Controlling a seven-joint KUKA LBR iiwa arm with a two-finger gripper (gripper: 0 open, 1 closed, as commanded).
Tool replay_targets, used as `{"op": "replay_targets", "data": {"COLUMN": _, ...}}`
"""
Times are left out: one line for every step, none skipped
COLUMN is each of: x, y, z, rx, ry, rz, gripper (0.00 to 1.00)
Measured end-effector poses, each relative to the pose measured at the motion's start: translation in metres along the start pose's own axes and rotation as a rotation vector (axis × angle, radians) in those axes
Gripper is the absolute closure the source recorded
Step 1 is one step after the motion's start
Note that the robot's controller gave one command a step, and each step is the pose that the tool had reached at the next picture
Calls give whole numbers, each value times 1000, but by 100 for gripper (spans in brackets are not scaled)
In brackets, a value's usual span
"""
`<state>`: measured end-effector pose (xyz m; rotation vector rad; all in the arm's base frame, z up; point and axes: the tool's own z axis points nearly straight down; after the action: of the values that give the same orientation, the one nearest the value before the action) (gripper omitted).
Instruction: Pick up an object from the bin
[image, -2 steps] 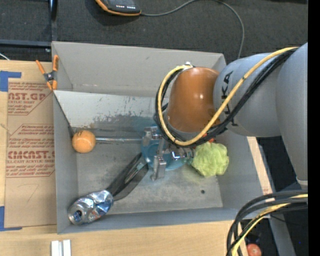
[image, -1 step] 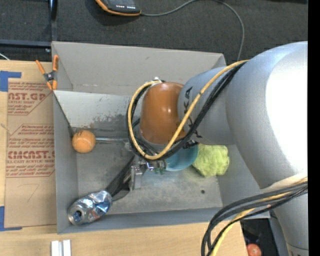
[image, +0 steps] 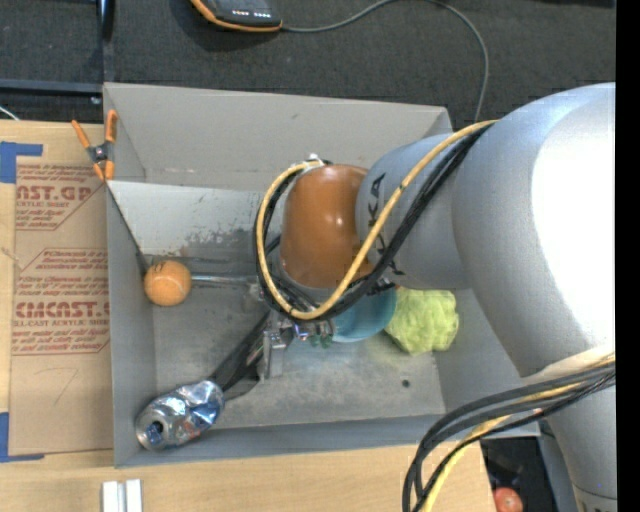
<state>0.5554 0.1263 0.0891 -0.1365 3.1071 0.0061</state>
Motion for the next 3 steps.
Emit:
{"op": "replay_targets", "data": {"x": -2, "y": 33, "z": 15, "rx": -3, "ry": -3, "rz": -396, "gripper": 100}}
{"op": "replay_targets", "data": {"x": -2, "y": 33, "z": 15, "rx": -3, "ry": -3, "rz": -395, "gripper": 100}}
{"op": "replay_targets", "data": {"x": -9, "y": 41, "z": -97, "rx": -2, "ry": 1, "rz": -366, "gripper": 100}}
